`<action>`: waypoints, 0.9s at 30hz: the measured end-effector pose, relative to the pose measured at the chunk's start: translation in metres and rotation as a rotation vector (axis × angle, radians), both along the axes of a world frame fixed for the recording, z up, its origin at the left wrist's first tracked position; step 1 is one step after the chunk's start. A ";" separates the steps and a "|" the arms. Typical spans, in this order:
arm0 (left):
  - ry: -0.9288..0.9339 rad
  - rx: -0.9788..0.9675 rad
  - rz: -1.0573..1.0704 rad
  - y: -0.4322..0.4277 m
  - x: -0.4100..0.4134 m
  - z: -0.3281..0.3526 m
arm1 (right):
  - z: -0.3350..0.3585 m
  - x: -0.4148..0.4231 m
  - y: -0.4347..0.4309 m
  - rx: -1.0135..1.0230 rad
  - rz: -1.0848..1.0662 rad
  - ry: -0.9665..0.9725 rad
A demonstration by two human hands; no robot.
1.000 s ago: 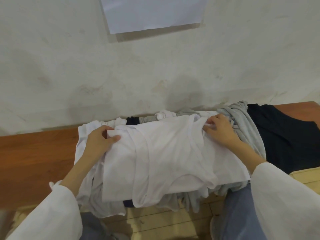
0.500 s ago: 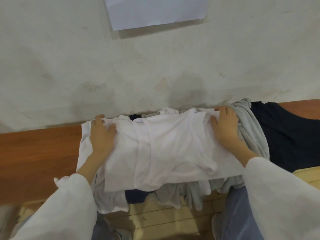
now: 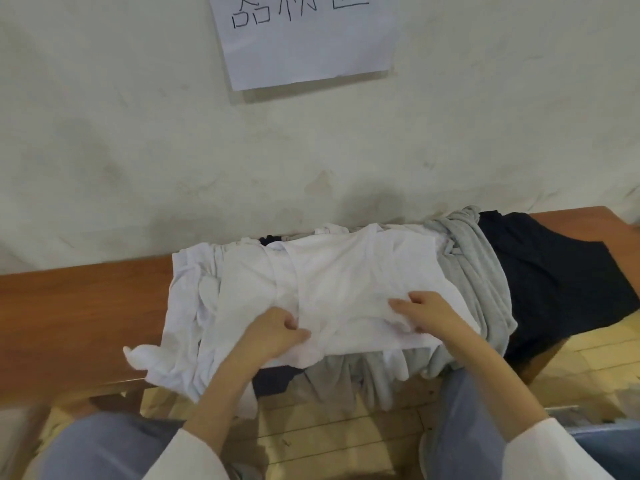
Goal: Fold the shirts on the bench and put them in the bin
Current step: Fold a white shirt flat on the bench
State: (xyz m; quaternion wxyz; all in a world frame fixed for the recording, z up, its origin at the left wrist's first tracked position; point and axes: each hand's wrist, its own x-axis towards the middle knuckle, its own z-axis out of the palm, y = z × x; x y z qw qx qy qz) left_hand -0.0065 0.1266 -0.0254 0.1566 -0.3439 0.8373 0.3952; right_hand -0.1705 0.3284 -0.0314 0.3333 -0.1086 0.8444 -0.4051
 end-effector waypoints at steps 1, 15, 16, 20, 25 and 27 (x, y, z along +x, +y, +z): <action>0.019 0.042 0.023 -0.004 -0.005 0.012 | 0.009 0.000 -0.003 -0.051 -0.032 -0.023; 0.352 0.003 0.395 -0.006 -0.006 0.047 | 0.040 0.003 -0.001 -0.396 -0.252 -0.150; 0.265 0.036 0.391 0.002 0.010 0.022 | 0.026 0.007 0.004 -0.315 -0.233 -0.211; 0.197 0.088 0.375 0.020 0.042 -0.030 | -0.014 0.019 0.020 -0.106 -0.070 -0.306; 0.238 -0.026 0.289 0.014 0.034 -0.018 | -0.012 0.007 0.017 0.150 0.077 0.042; 0.328 -0.106 0.329 -0.002 0.018 -0.007 | -0.001 -0.006 0.005 0.184 0.038 0.257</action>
